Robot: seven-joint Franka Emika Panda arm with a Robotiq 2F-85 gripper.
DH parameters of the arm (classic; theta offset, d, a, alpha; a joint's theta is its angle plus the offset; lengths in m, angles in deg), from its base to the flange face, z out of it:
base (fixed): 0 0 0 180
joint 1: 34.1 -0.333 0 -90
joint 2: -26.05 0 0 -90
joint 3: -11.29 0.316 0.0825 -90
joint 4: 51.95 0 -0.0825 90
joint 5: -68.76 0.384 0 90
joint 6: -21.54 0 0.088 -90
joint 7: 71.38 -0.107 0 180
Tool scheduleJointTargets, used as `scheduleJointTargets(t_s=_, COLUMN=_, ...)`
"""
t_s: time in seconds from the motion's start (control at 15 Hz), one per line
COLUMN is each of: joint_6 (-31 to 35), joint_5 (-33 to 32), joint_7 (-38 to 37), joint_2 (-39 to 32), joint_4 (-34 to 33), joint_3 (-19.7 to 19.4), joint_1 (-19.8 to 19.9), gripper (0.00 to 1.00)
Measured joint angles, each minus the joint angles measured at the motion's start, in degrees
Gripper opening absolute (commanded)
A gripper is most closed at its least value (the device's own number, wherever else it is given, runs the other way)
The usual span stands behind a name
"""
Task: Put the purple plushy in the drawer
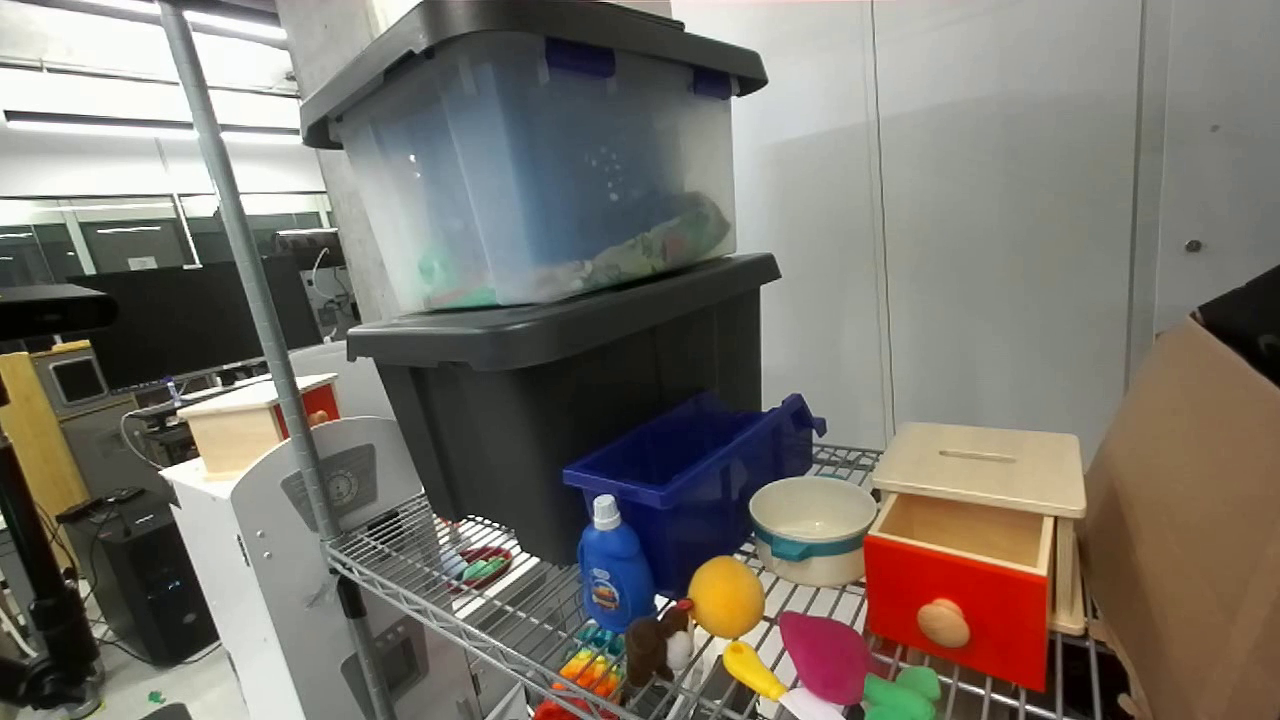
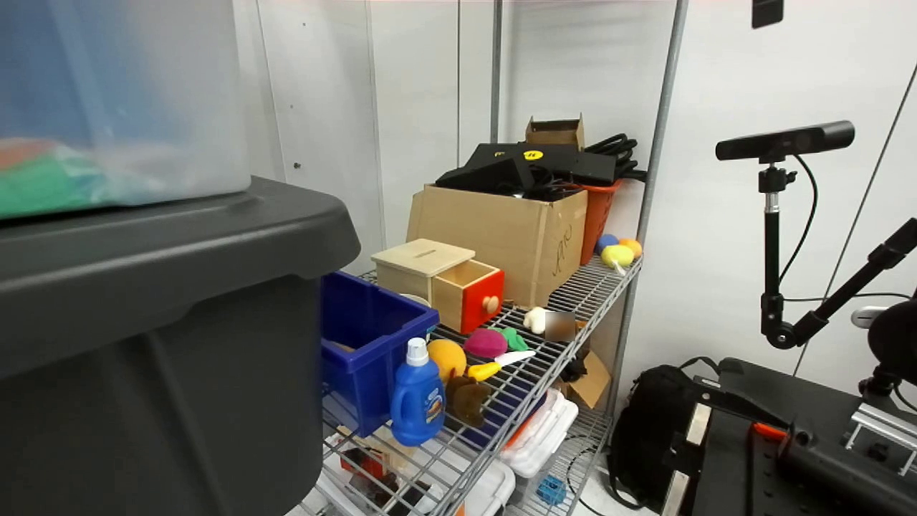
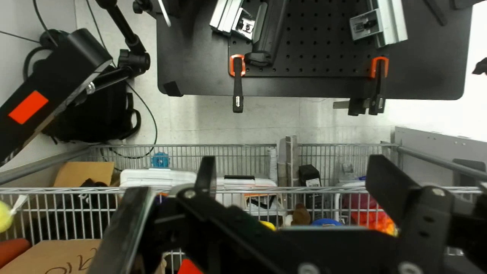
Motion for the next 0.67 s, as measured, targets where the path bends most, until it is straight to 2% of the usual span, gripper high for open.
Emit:
scheduleJointTargets(t_s=0.33, joint_6=8.13, joint_5=-3.53, joint_7=-0.88, joint_2=-5.88, joint_4=-0.21, joint_3=0.22, joint_1=0.01, gripper=1.00)
scheduleJointTargets(t_s=0.67, joint_6=12.95, joint_5=-4.23, joint_7=0.02, joint_2=-10.36, joint_4=-3.01, joint_3=0.86, joint_1=-0.02, gripper=1.00)
